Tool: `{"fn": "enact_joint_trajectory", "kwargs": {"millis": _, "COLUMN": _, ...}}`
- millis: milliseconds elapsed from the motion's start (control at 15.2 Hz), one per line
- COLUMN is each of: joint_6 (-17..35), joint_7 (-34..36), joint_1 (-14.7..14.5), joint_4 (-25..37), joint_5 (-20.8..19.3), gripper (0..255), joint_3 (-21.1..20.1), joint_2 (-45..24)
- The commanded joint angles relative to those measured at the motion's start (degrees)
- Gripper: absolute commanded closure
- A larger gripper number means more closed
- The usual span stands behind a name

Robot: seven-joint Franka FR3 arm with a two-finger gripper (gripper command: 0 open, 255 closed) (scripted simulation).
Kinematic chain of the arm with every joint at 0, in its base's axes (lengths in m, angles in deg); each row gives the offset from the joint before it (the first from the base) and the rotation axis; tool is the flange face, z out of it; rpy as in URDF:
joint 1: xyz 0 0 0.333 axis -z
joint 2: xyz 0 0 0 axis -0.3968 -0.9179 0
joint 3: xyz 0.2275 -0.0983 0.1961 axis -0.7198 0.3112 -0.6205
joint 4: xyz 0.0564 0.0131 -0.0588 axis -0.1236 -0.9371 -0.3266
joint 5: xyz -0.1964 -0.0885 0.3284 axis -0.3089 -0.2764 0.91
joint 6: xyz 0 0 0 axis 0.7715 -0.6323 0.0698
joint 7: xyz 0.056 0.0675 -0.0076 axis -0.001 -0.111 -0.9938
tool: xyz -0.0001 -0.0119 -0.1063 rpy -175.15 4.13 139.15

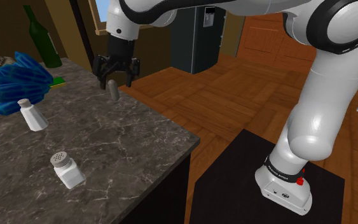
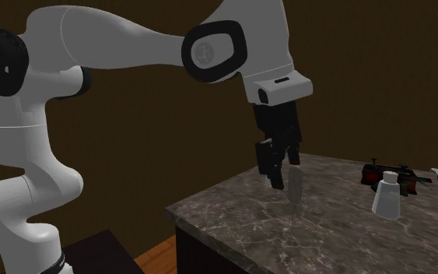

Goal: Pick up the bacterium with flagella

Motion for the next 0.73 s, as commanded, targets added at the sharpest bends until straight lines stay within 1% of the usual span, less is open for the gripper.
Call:
{"fn": "enact_joint_trajectory", "kwargs": {"millis": 0, "joint_6": 1.06, "joint_7": -0.06, "joint_1": -0.06, "joint_4": -1.16, "joint_5": 0.09, "gripper": 0, "joint_3": -0.06, "joint_2": 0.15}}
{"fn": "enact_joint_trajectory", "kwargs": {"millis": 66, "joint_6": 1.06, "joint_7": -0.06, "joint_1": -0.07, "joint_4": -1.15, "joint_5": 0.09, "gripper": 0, "joint_3": -0.06, "joint_2": 0.14}}
{"fn": "enact_joint_trajectory", "kwargs": {"millis": 132, "joint_6": 1.15, "joint_7": -0.11, "joint_1": -0.04, "joint_4": -1.29, "joint_5": 0.12, "gripper": 255, "joint_3": -0.05, "joint_2": 0.19}}
{"fn": "enact_joint_trajectory", "kwargs": {"millis": 660, "joint_6": 1.21, "joint_7": -0.15, "joint_1": -0.03, "joint_4": -1.37, "joint_5": 0.14, "gripper": 255, "joint_3": -0.04, "joint_2": 0.20}}
